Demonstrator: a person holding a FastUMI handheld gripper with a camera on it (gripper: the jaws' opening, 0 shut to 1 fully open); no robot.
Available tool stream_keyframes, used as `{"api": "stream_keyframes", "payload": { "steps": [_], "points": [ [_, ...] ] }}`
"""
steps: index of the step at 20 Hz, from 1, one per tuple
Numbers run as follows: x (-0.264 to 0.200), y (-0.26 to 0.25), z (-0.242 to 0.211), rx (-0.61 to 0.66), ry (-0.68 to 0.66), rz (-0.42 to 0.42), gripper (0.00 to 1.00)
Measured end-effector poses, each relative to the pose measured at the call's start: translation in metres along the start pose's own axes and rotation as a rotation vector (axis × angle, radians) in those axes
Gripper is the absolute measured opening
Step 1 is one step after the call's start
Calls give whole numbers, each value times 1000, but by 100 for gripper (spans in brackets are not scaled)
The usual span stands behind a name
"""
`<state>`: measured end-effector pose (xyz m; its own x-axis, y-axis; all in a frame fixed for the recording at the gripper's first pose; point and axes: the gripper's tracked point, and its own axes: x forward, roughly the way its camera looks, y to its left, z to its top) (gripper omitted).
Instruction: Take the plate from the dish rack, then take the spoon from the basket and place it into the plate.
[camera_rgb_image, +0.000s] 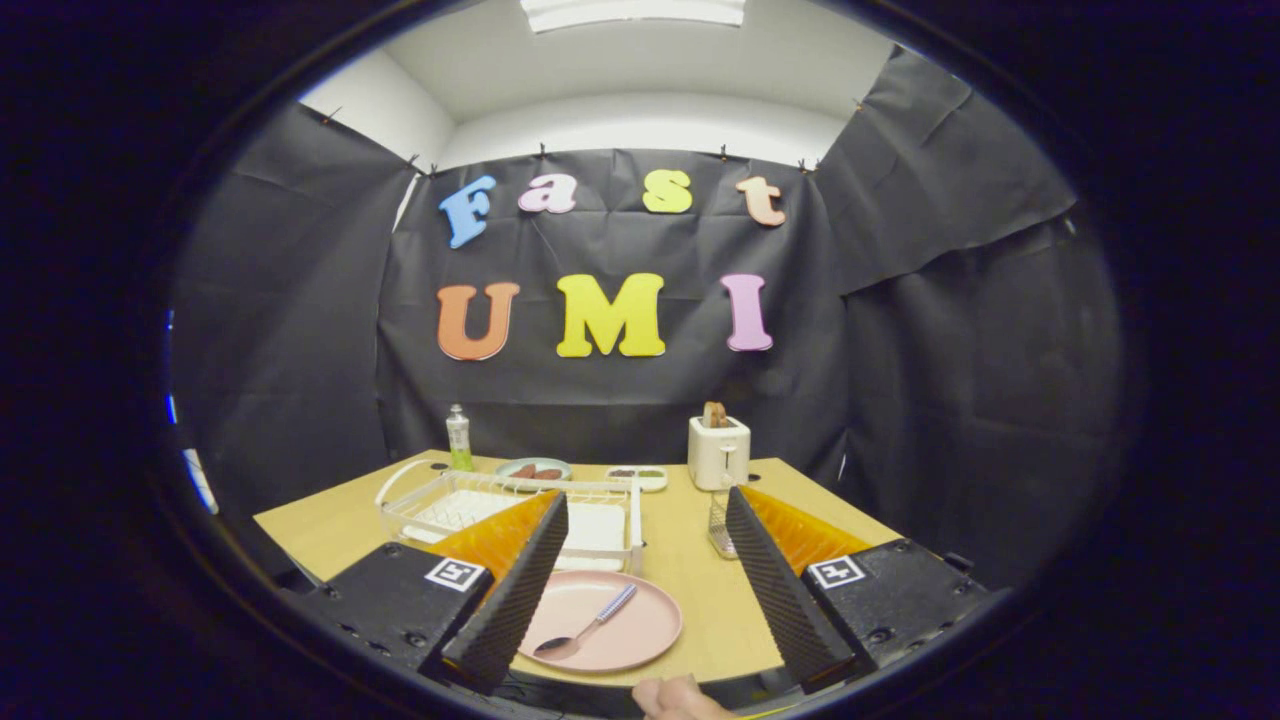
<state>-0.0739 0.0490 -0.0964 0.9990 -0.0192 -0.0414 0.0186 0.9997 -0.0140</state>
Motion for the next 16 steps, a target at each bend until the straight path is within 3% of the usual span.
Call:
{"api": "stream_keyframes", "payload": {
  "steps": [16],
  "points": [
    [-29,-9,31,13,-31,-15,100]
  ]
}}
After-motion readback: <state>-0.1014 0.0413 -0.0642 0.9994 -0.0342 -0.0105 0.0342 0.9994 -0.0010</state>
